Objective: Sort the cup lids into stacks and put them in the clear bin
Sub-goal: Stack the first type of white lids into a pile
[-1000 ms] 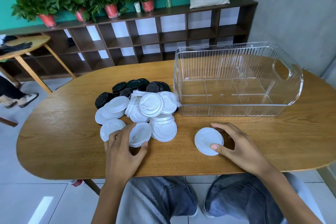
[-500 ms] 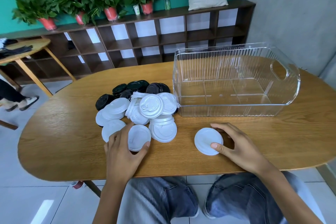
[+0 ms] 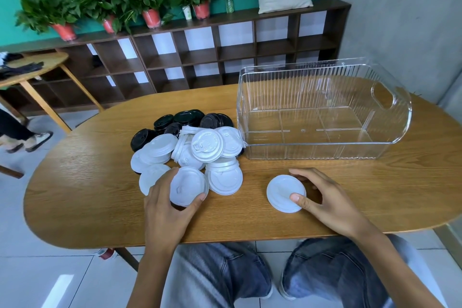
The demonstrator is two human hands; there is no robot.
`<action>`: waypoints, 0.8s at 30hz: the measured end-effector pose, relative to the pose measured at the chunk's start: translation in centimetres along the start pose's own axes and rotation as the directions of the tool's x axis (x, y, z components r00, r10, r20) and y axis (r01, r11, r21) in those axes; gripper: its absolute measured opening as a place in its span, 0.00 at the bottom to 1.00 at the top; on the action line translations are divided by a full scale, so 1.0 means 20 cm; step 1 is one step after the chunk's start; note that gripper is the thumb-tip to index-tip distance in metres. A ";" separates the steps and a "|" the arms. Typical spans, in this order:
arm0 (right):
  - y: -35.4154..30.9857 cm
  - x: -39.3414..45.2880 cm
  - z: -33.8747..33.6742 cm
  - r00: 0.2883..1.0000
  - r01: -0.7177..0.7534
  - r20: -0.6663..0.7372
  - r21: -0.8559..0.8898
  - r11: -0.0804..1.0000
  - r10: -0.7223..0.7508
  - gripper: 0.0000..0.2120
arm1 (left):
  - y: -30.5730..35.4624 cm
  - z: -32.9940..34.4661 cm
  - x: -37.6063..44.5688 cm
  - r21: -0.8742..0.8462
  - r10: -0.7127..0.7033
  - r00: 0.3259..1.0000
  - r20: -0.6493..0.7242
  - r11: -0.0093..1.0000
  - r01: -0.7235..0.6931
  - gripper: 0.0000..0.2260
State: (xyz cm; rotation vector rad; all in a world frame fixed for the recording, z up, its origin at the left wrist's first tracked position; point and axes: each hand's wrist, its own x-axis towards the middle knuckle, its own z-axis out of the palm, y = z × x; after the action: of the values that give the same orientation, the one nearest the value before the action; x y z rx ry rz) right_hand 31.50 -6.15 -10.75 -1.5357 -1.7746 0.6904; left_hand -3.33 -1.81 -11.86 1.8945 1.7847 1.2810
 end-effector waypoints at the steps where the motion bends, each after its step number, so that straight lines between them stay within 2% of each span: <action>1: 0.00 0.00 0.00 1.000 0.001 0.000 0.000 1.000 -0.001 0.30 | 0.00 0.00 0.00 0.024 0.007 1.000 -0.003 1.000 -0.006 0.34; 4: 0.01 0.00 0.00 1.000 0.004 0.001 0.006 1.000 -0.004 0.30 | -0.01 0.00 0.00 0.097 0.041 0.998 -0.043 0.995 -0.037 0.34; 6: 0.01 0.00 0.00 1.000 0.003 0.001 0.009 1.000 -0.003 0.29 | -0.01 0.00 0.00 0.088 0.070 0.995 -0.074 0.994 -0.063 0.34; 11: 0.02 0.01 0.00 1.000 0.012 0.007 0.008 1.000 -0.012 0.29 | 0.05 0.00 -0.05 -0.101 0.149 0.985 -0.087 0.982 -0.158 0.33; 15: 0.03 0.01 0.00 1.000 0.013 0.008 0.033 0.999 -0.013 0.28 | 0.14 0.08 -0.09 -0.122 0.296 0.955 -0.002 0.948 -0.294 0.33; 18: 0.03 0.01 0.00 1.000 0.018 0.012 0.027 0.999 -0.019 0.29 | 0.21 0.14 -0.12 -0.135 0.320 0.944 0.077 0.942 -0.308 0.32; 21: 0.03 0.01 0.00 1.000 0.026 0.009 0.033 0.999 -0.027 0.31 | 0.27 0.18 -0.12 -0.131 0.364 0.926 0.100 0.927 -0.350 0.33; 24: 0.03 0.01 0.00 0.999 0.033 0.005 0.050 0.998 -0.034 0.29 | 0.35 0.23 -0.11 -0.148 0.332 0.935 0.126 0.938 -0.314 0.36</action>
State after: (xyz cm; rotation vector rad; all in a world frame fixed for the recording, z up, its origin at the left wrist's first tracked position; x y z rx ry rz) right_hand 31.75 -5.82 -11.16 -1.4692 -1.7705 0.7178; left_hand 5.08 -3.58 -10.72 2.2115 1.3239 1.2773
